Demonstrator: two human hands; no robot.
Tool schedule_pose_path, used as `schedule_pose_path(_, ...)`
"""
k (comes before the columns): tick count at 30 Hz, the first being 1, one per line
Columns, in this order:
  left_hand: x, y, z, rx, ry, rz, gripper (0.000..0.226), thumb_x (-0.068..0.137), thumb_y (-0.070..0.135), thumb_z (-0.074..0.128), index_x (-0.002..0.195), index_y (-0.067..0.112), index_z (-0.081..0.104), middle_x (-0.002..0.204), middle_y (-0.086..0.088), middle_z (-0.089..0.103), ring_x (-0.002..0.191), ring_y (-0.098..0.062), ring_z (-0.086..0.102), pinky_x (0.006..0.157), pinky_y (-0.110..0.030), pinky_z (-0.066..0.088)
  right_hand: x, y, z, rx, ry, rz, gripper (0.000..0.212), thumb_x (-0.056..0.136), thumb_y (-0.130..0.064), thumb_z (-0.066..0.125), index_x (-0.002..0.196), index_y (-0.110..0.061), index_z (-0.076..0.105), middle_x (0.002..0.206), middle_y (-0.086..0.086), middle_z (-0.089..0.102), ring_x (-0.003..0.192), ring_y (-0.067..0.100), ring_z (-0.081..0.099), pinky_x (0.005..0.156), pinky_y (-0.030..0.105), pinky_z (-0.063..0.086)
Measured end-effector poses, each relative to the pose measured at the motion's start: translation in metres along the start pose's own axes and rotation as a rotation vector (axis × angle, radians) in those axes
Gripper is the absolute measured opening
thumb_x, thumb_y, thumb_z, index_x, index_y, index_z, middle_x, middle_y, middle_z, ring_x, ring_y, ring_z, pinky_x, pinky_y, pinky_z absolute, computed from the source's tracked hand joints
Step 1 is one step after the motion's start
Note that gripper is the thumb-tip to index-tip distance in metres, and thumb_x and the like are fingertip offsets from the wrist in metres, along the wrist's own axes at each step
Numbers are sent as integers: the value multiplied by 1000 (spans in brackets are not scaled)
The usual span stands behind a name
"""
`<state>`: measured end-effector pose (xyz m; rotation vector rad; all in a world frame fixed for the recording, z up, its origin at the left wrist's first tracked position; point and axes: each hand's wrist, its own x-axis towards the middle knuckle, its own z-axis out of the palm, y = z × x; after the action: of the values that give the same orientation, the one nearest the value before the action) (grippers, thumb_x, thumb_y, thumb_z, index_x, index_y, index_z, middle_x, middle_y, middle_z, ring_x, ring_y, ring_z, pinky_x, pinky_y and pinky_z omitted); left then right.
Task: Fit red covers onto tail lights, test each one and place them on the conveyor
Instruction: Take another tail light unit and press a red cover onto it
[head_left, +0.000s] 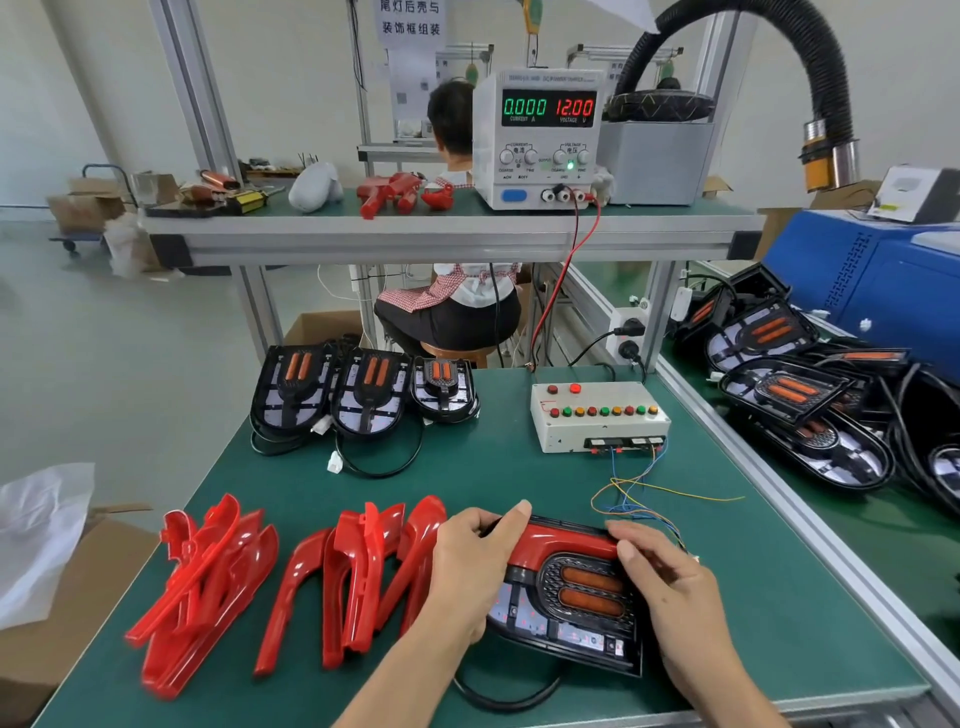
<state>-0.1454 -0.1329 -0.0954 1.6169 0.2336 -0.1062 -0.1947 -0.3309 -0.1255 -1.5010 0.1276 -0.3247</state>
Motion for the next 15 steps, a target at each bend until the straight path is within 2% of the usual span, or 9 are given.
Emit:
schedule_pose_path(3, 0, -1, -2, -28, -11, -9, 57, 83, 53, 78, 88, -2, 65, 72, -8, 63, 67, -21, 55, 69, -39, 49, -3, -1, 13, 187, 101, 91, 13, 94, -9, 64, 98, -19, 71, 104, 11, 75, 91, 25, 72, 68, 33, 61)
schedule_pose_path(6, -2, -2, -3, -38, -12, 5, 53, 83, 50, 79, 85, -1, 65, 72, -10, 63, 66, -21, 56, 69, -39, 50, -1, -3, 18, 249, 132, 164, 21, 97, -7, 61, 111, -20, 69, 110, 8, 75, 100, 30, 73, 78, 48, 63)
schedule_pose_path(8, -3, -1, -3, -27, -10, 22, 47, 84, 49, 79, 82, 3, 67, 71, -10, 65, 66, -20, 58, 70, -40, 53, 0, -6, 20, 262, 89, 254, 21, 100, -11, 56, 111, -20, 72, 109, 14, 76, 99, 38, 73, 83, 58, 60)
schedule_pose_path(11, -5, 1, -3, -31, -5, 32, 46, 85, 48, 79, 81, 4, 66, 72, -14, 66, 65, -20, 59, 73, -43, 56, -2, -10, 23, 257, 54, 317, 23, 103, -17, 50, 106, -18, 73, 103, 22, 75, 93, 44, 73, 74, 53, 62)
schedule_pose_path(13, -6, 1, -4, -31, -1, 25, 49, 85, 48, 79, 83, 0, 66, 72, -14, 65, 66, -22, 58, 78, -50, 58, -3, -11, 26, 253, 51, 313, 23, 105, -17, 48, 104, -18, 71, 99, 23, 75, 86, 42, 74, 66, 47, 62)
schedule_pose_path(15, -6, 0, -6, -28, -2, 17, 50, 85, 48, 78, 83, 0, 66, 75, -22, 67, 68, -24, 59, 83, -55, 57, -5, -12, 27, 237, 47, 303, 25, 105, -16, 46, 101, -19, 71, 96, 21, 76, 81, 39, 75, 62, 43, 61)
